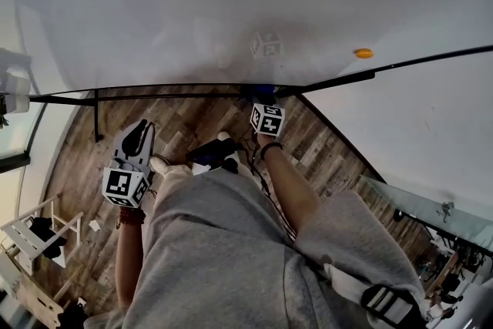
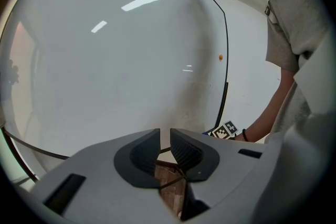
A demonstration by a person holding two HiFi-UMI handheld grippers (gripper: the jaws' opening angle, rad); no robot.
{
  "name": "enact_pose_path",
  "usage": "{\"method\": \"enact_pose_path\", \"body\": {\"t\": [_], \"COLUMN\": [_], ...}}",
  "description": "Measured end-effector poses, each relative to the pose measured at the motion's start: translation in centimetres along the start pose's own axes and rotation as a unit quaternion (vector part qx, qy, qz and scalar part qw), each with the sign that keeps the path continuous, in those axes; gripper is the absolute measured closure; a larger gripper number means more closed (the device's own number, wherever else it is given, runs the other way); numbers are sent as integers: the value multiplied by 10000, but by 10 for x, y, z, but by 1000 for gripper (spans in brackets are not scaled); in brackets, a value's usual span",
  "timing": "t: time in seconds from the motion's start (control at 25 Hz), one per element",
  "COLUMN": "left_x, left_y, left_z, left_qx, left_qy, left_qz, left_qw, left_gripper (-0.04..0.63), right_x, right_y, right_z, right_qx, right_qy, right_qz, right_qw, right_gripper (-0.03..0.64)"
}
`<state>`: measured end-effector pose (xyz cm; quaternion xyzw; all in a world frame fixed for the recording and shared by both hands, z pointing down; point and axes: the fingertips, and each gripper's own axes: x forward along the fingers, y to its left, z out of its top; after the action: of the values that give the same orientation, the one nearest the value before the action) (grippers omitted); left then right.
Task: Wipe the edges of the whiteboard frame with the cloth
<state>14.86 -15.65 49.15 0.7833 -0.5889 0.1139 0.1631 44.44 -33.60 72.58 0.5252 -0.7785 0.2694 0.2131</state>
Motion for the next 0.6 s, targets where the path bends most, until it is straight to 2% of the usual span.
{"method": "enact_pose_path", "body": {"t": [0.6], "left_x": [-34], "left_y": [36], "left_z": [-13], "left_qx": [-196], "left_qy": [-64], "left_qz": [310], "left_qw": [9993], "left_gripper": [529], "right_x": [7], "right_y": [42], "right_z": [-3], "right_qx": [-24], "right_qy": [74], "right_qz": [153], "right_qw": [9999], "right_gripper": [485]}}
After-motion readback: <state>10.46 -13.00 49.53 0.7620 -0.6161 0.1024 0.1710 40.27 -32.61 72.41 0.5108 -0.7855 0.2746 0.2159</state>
